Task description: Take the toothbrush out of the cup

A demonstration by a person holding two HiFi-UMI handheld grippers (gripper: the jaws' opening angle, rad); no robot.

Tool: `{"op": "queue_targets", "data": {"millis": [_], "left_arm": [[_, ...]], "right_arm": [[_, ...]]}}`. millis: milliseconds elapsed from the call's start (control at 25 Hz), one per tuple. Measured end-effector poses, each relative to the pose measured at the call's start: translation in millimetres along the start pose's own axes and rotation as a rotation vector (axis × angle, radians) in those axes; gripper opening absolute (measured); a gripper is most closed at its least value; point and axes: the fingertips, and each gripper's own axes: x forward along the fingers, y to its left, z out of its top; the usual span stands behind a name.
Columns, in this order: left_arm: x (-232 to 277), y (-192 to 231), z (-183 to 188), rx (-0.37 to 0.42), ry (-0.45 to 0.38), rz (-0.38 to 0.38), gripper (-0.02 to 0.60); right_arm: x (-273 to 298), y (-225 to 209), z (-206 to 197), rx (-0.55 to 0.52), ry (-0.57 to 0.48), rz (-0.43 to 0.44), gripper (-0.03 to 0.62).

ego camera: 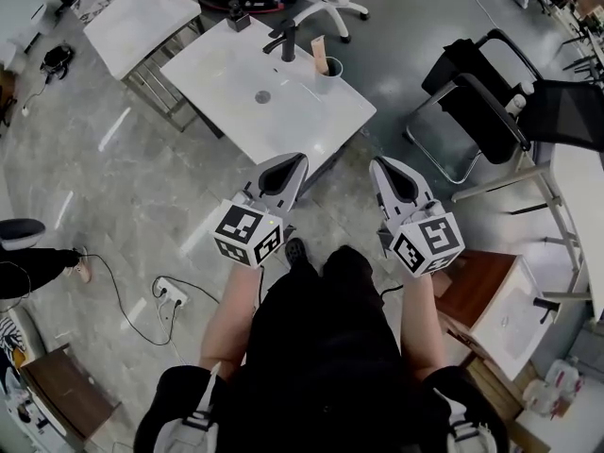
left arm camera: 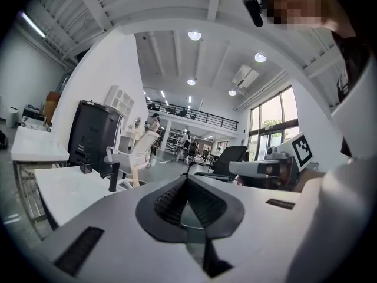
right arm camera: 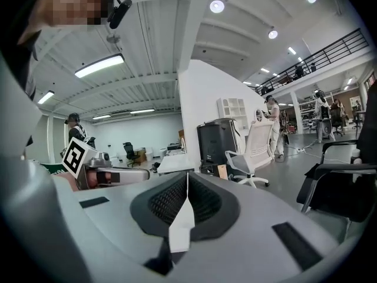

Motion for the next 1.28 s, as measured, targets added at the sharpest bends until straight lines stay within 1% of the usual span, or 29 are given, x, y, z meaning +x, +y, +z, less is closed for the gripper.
{"op": "queue_targets", "data": {"millis": [160,360,520,680,800,1040,1160,1280], "left_arm": [[-1.8,5.5,-11.4,-0.016,0.021,0.006,0.015],[3.9,20.7,-24.0,-0.046,0.035,0.047,0.015],[11.2,31.3,-18.4,-0.035,0.044,0.059,0.015],[22.4,47.9,-11.4,-0.022,0.042,0.094,0.015],[39.5,57.4,-10.4,-0.021,0.048,0.109,0.015],[85.8,78.6,3.4,-0.001,0.055,0.123,0.015],[109.3,92.7,6.8,-0.017,0.054,0.151,0.015],[128.9,106.2,5.7,-0.020,0.046,0.196,0.015]], "right_arm": [[9.5,0.4,-5.2,0.007,0.023,-0.003,0.032],[30.8,2.0,-3.2,-0.001,0.023,0.031,0.032],[47.1,-7.5,2.4,0.001,0.015,0.037,0.032],[66.6,-19.7,7.7,0.014,-0.005,0.051,0.032],[79.9,-34.0,11.1,0.020,-0.010,0.065,0.032],[110.9,-75.9,25.6,0.041,-0.027,0.084,0.032],[127.2,-94.6,32.3,0.052,-0.029,0.102,0.032],[143.7,-108.9,34.5,0.054,-0.019,0.133,0.032]]}}
